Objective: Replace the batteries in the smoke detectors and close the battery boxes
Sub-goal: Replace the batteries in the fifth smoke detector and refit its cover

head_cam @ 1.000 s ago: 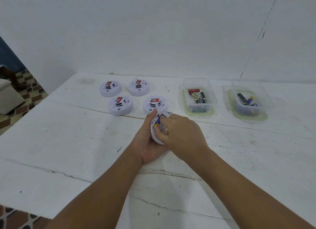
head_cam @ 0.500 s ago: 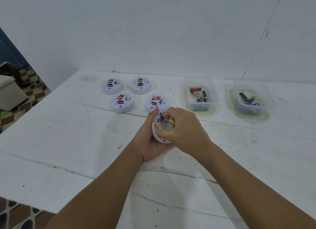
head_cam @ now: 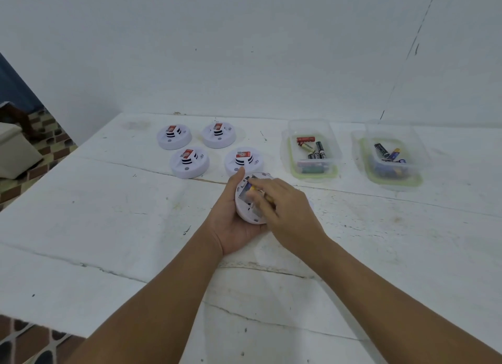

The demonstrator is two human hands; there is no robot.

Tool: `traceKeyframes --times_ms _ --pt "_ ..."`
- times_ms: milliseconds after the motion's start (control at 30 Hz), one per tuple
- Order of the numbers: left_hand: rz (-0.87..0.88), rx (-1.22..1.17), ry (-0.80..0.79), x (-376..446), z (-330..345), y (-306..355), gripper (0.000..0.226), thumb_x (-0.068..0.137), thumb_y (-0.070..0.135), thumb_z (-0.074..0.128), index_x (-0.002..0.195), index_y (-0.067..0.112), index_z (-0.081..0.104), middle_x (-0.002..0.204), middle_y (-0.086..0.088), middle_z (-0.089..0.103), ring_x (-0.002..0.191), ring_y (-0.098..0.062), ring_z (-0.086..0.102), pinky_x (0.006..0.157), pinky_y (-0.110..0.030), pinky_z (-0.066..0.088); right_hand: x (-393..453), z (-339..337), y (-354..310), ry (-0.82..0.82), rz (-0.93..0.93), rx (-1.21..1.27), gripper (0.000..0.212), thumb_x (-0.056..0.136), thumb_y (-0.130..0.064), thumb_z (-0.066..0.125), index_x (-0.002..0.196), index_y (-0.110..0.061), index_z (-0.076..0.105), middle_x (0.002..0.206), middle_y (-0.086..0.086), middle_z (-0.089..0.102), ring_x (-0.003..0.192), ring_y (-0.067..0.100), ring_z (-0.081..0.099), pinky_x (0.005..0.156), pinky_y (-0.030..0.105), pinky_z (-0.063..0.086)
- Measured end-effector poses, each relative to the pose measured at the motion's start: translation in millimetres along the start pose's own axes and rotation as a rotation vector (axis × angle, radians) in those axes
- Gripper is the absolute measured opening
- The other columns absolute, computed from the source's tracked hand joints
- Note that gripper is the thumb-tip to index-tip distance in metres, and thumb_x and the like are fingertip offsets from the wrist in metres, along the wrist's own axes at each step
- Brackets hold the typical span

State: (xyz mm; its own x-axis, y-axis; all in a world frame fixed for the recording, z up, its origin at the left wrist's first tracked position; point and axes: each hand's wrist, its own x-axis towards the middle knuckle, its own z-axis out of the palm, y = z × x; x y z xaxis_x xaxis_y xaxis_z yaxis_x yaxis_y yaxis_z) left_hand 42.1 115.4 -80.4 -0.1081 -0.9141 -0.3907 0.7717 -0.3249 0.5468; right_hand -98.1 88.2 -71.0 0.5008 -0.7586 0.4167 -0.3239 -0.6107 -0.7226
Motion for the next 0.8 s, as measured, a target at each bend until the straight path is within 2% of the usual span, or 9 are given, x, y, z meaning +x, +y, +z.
traceKeyframes --times_ms 33,100,200,367,433,500,600,700,800 --pt "0.015 -0.005 -0.011 -0.7 0.6 -0.9 0.054 0.100 0.057 0.055 0.137 0.017 0.060 0.130 -0.008 0.066 0.121 -0.025 0.063 0.109 -0.041 0.048 0.1 -1.9 -2.3 0.071 0.067 0.099 0.020 0.107 -0.023 0.056 0.118 -0.021 0.073 0.098 -0.017 0.068 0.090 -0.007 0.060 0.078 0.008 0.043" --pt "0.058 -0.013 -0.013 -1.3 -0.5 -3.5 0.061 0.100 0.057 0.055 0.141 0.012 0.062 0.138 -0.015 0.064 0.125 -0.033 0.061 0.109 -0.050 0.047 5.2 -5.5 -5.2 0.213 0.289 0.390 0.026 0.111 -0.025 0.046 0.104 -0.022 0.071 0.076 -0.024 0.065 0.072 -0.005 0.060 0.065 0.010 0.043" --pt "0.108 -0.037 0.035 -1.3 1.7 -2.7 0.066 0.098 0.055 0.059 0.149 0.014 0.056 0.149 -0.019 0.057 0.138 -0.038 0.053 0.112 -0.053 0.045 17.5 -15.1 -0.2 0.332 0.493 0.592 0.036 0.113 -0.032 0.038 0.093 -0.021 0.065 0.065 -0.015 0.054 0.053 0.001 0.044 0.058 0.024 0.037" --pt "0.201 0.034 0.031 5.6 25.4 4.2 0.058 0.087 0.048 0.067 0.135 0.015 0.066 0.125 -0.015 0.071 0.120 -0.037 0.060 0.105 -0.052 0.050 19.8 -39.0 15.1 0.381 0.476 0.508 0.034 0.111 -0.037 0.041 0.097 -0.026 0.070 0.086 -0.009 0.077 0.060 0.002 0.052 0.070 0.036 0.042" --pt "0.230 0.081 0.047 10.1 40.9 8.0 0.052 0.083 0.047 0.071 0.125 0.016 0.071 0.118 -0.014 0.074 0.116 -0.037 0.062 0.102 -0.050 0.051 19.7 -50.7 21.7 0.411 0.452 0.485 0.029 0.111 -0.036 0.044 0.103 -0.029 0.072 0.093 -0.011 0.079 0.065 -0.001 0.057 0.072 0.033 0.044" --pt "0.227 0.096 0.051 16.2 56.0 9.9 0.041 0.082 0.046 0.072 0.111 0.017 0.079 0.114 -0.013 0.076 0.111 -0.035 0.065 0.101 -0.047 0.051 22.0 -65.6 32.2 0.436 0.439 0.460 0.024 0.110 -0.036 0.048 0.111 -0.029 0.071 0.099 -0.013 0.079 0.085 -0.006 0.068 0.082 0.025 0.047" --pt "0.194 0.138 -0.005 25.6 79.0 8.3 0.032 0.093 0.045 0.065 0.092 0.021 0.085 0.110 -0.008 0.078 0.101 -0.028 0.071 0.099 -0.044 0.052 24.9 -92.4 52.4 0.490 0.442 0.420 0.017 0.108 -0.031 0.054 0.116 -0.028 0.068 0.108 -0.011 0.078 0.104 -0.005 0.069 0.087 0.019 0.051" --pt "0.146 0.181 -0.027 36.7 105.0 2.1 0.037 0.100 0.047 0.058 0.095 0.020 0.084 0.114 -0.007 0.076 0.098 -0.026 0.073 0.107 -0.045 0.048 23.4 -117.8 70.1 0.502 0.443 0.239 0.018 0.106 -0.028 0.057 0.121 -0.030 0.066 0.117 -0.016 0.071 0.105 -0.011 0.063 0.074 0.003 0.044" --pt "0.111 0.208 -0.027 52.3 128.0 -7.8 0.037 0.100 0.048 0.058 0.111 0.018 0.077 0.117 -0.009 0.075 0.111 -0.031 0.067 0.112 -0.047 0.046 19.5 -140.3 83.2 0.518 0.434 0.075 0.020 0.105 -0.022 0.059 0.124 -0.025 0.066 0.117 -0.018 0.069 0.106 -0.005 0.063 0.074 0.001 0.042"
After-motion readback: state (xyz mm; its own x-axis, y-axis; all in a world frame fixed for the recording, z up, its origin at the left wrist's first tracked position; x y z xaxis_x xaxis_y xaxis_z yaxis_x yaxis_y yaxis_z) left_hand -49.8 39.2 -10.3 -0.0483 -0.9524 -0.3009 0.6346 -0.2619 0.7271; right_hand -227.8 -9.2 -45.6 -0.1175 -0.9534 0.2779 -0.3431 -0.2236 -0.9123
